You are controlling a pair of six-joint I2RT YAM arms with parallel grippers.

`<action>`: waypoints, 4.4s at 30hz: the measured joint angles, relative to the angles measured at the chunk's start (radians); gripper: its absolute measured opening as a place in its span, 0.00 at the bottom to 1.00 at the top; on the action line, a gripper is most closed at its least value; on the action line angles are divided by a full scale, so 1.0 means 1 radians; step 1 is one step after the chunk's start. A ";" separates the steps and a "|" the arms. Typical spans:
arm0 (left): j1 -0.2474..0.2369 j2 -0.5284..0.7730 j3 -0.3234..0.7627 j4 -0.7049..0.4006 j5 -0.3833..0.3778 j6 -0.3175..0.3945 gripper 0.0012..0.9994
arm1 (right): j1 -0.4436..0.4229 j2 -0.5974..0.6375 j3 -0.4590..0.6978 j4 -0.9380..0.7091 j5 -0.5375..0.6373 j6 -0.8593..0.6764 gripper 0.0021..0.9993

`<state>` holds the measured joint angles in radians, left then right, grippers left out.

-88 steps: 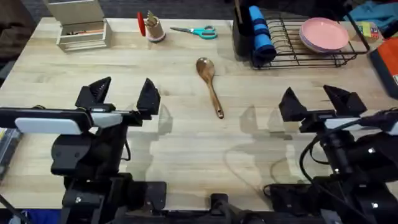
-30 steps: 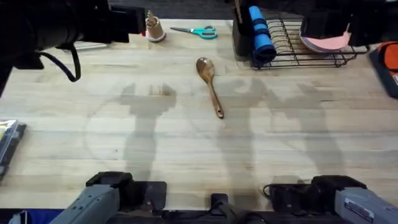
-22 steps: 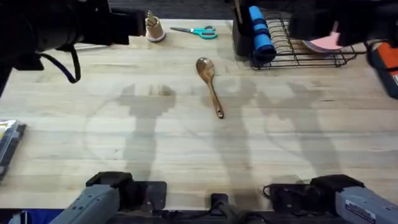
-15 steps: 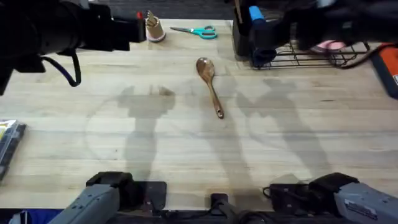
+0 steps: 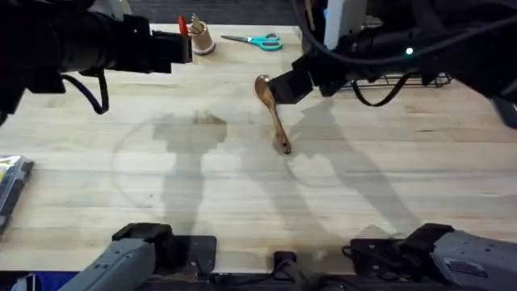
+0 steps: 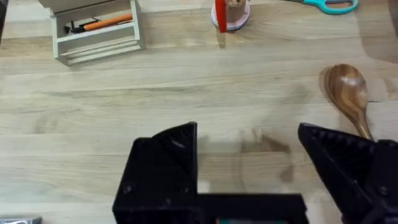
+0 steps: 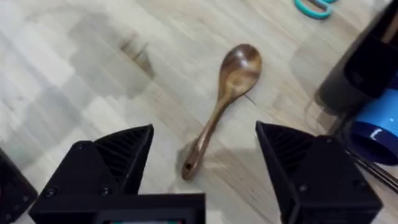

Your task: Pick up the spoon on the table one by one and put them onto the rack

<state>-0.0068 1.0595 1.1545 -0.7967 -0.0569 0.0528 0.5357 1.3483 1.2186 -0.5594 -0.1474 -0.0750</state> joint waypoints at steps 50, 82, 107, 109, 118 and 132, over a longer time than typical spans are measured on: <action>0.000 0.000 0.000 0.000 0.000 0.000 0.99 | 0.092 0.349 0.002 0.048 0.212 0.550 0.99; 0.000 0.000 0.000 0.000 0.000 0.000 0.99 | 0.161 0.554 0.011 0.223 0.398 0.559 0.98; 0.000 0.000 0.000 0.000 0.000 0.000 0.99 | 0.171 0.558 0.021 0.224 0.413 0.531 0.04; 0.000 0.000 0.000 0.000 0.000 0.000 0.99 | 0.173 0.558 0.029 0.221 0.406 0.505 0.04; 0.000 0.000 0.000 0.000 0.000 0.000 0.99 | 0.177 0.542 0.121 0.216 0.390 0.376 0.03; 0.000 0.000 0.000 0.000 0.000 0.000 0.99 | 0.151 0.428 0.256 0.303 0.567 0.261 0.03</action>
<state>-0.0070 1.0595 1.1545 -0.7967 -0.0570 0.0528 0.6867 1.7760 1.4750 -0.2568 0.4191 0.1856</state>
